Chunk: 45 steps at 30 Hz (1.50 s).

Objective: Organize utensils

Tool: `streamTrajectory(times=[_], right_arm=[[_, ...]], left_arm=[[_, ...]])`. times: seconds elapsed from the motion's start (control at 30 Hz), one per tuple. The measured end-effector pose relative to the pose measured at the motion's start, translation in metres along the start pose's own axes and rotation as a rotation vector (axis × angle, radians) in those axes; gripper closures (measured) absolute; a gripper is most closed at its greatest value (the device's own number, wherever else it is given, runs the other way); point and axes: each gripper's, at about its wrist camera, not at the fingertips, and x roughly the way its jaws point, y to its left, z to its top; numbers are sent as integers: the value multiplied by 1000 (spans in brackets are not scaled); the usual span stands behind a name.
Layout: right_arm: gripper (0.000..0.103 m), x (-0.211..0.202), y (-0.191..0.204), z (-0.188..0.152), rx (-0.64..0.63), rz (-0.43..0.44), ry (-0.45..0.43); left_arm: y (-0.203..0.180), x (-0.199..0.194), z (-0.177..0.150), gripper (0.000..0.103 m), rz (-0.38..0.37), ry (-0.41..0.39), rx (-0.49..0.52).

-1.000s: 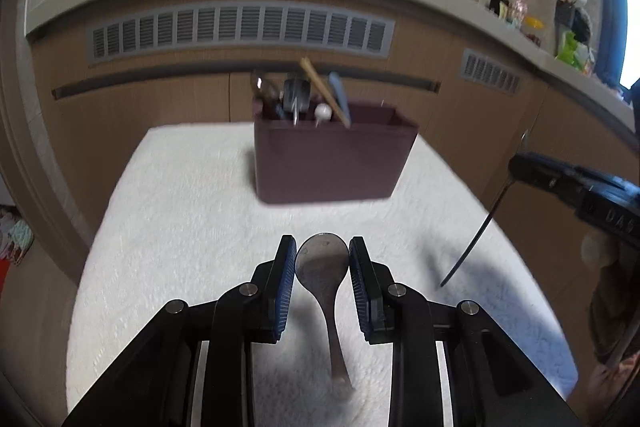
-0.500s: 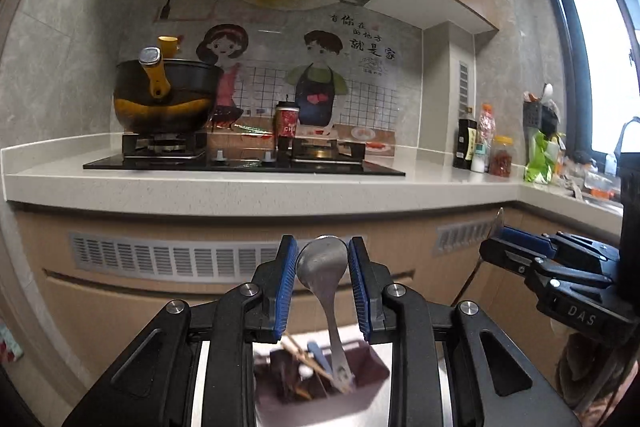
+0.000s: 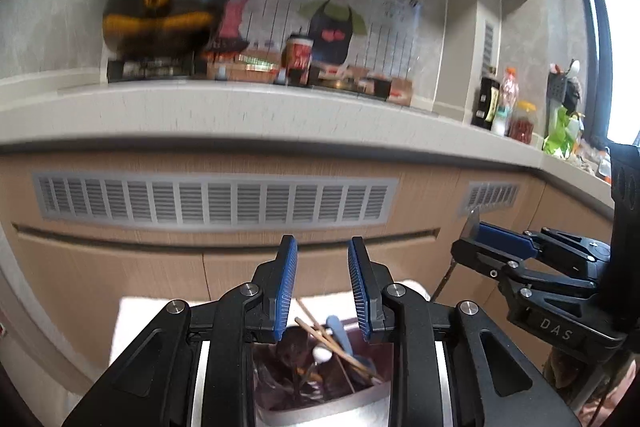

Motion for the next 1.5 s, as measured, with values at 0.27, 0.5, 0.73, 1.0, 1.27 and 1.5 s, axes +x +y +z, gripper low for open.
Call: streamTrajectory(times=[0.27,0.5,0.73,1.0,1.27,1.5], right_arm=[[57,49,2,-23,31,64,156],[33,53,-3,-44,73,22,181],[18,22,-7,-83,150,-25,195],[8,-50,-5,-134,253,-96,159],[6,-120,18,-175,209,-174,99],[3,-149,35,-192,140,-238,57]], left_arm=[[24,42,-37,67,0,145,-90],[24,39,-64,41,29,187,-103],[10,-7,-97,16,128,168,-77],[-29,-83,-144,2,251,125,1],[-61,-148,-187,0,316,82,36],[-74,-164,-196,0,329,84,40]])
